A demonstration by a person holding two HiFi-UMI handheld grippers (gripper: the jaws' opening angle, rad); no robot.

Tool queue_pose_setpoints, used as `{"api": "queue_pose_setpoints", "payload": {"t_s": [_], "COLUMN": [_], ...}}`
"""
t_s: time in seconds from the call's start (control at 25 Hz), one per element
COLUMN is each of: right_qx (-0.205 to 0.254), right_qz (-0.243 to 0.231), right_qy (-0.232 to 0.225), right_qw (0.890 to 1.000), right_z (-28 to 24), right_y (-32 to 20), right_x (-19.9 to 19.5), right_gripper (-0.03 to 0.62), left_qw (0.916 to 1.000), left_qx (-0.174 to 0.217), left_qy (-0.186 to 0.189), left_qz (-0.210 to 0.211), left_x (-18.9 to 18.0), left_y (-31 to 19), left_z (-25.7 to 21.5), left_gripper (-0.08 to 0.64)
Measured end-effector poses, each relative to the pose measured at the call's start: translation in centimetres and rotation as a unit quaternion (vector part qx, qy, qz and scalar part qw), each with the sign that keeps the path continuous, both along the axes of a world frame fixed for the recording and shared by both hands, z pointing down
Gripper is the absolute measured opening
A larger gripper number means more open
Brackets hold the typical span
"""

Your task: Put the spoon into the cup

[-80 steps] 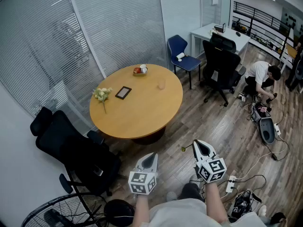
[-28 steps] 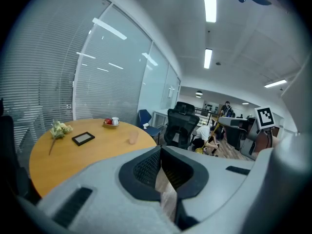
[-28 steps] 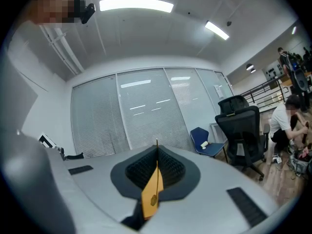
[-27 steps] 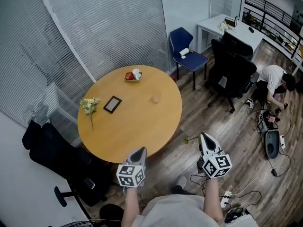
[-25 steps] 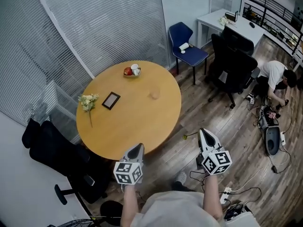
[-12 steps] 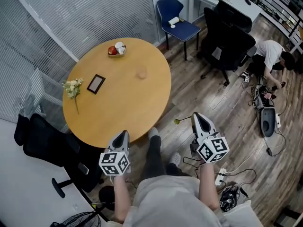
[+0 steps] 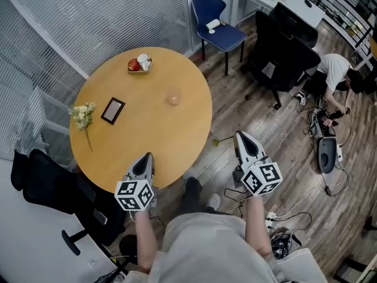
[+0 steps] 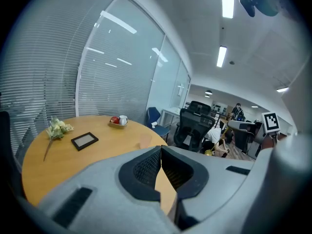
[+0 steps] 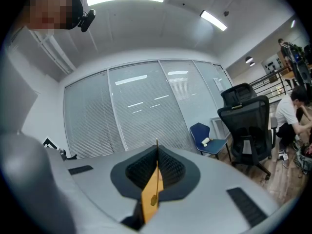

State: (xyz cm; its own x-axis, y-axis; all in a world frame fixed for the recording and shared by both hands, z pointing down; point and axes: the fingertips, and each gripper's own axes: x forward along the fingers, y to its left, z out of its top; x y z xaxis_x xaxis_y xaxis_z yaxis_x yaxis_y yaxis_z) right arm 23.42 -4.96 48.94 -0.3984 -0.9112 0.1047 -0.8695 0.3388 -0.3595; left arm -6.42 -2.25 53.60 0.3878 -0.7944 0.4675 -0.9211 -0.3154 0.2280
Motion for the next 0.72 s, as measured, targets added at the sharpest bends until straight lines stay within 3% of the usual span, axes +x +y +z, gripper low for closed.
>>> {"api": "queue_pose_setpoints", "payload": {"t_s": [0.36,0.72], "right_qx": [0.005,0.004], "right_qz": [-0.006,0.009], "right_qy": [0.007,0.002], "right_qw": [1.0,1.0], "right_z": [-1.1,-1.1], "right_y": [-8.2,-14.0], "right_x": [-2.5,-3.4], "right_gripper": [0.002,0.002], "left_qw": [0.9996,0.9993], "left_qx": [-0.004,-0.001], "left_qy": [0.029,0.037], "left_qz": [0.0,0.005], "left_x": [-1.8,-3.7], "left_y": [-9.0,-14.3], "left_z": [0.1,-0.3], "left_gripper": [0.009,0.009]}}
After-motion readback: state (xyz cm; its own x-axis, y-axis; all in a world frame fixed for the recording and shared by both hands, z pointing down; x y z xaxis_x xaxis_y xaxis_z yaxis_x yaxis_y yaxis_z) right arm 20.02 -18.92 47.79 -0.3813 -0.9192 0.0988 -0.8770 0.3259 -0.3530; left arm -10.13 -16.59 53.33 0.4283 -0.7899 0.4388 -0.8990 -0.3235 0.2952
